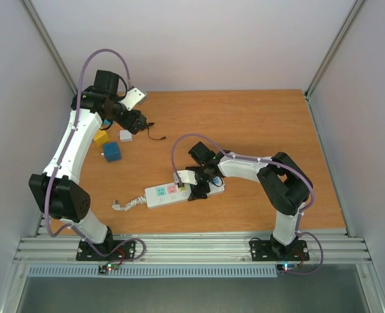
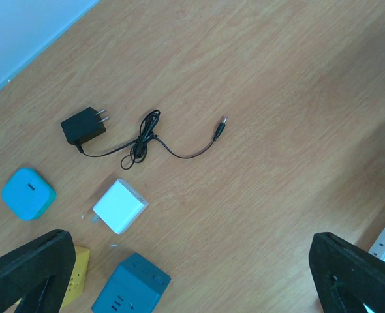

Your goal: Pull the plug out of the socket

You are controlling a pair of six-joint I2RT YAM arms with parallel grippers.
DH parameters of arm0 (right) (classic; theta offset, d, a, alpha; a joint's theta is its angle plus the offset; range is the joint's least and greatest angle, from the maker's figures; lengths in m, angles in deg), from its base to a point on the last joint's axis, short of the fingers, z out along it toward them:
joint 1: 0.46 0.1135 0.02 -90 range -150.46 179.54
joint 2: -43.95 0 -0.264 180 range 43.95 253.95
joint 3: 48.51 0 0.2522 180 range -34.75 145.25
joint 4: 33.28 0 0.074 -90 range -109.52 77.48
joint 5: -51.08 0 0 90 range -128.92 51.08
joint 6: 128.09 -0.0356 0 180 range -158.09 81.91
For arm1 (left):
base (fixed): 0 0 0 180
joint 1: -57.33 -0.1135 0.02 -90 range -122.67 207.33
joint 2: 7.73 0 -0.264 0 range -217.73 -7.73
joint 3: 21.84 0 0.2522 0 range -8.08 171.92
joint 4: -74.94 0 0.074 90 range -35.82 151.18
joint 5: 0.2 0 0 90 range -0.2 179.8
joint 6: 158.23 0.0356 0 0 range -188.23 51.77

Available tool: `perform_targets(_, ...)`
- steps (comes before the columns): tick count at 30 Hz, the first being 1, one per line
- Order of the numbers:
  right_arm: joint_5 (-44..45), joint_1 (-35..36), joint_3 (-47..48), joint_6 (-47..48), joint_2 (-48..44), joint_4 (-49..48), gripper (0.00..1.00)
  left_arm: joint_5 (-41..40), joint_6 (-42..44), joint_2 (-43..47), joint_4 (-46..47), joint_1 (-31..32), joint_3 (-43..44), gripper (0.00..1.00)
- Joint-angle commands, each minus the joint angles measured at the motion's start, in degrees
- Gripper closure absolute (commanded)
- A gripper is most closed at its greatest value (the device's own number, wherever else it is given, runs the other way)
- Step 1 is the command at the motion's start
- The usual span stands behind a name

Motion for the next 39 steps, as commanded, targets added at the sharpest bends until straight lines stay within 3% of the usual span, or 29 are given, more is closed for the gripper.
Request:
perform_targets(1,2.68,0.04,-1.99,-3.01,-2.44,-2.79,0.16,0.29,0.28,1.02,2.26,-0.41,0.18,0.0)
perform_targets(5,1.37,-2.79,-2.21,-7.69,-4.37,-2.04,0.27,0.43,0.34,0.86,2.31,-0.41,0.18,0.0)
perform_targets(9,-0.16,-7.87,-4.34,-9.65,-7.94,0.0,0.31,0.43,0.56,0.69,2.45,-0.41,0.18,0.0)
perform_targets(20,0.72,-25.26,-15.59,-9.73,-17.92,4.15,0.34,1.0,0.2,-1.48,5.86,-0.41,1.26,0.0)
perform_targets(39,6.13,-58.0,-18.1,-37.22,-19.85,-0.65,0.31,4.27,-7.69,-8.75,10.51,-0.41,8.52,0.0)
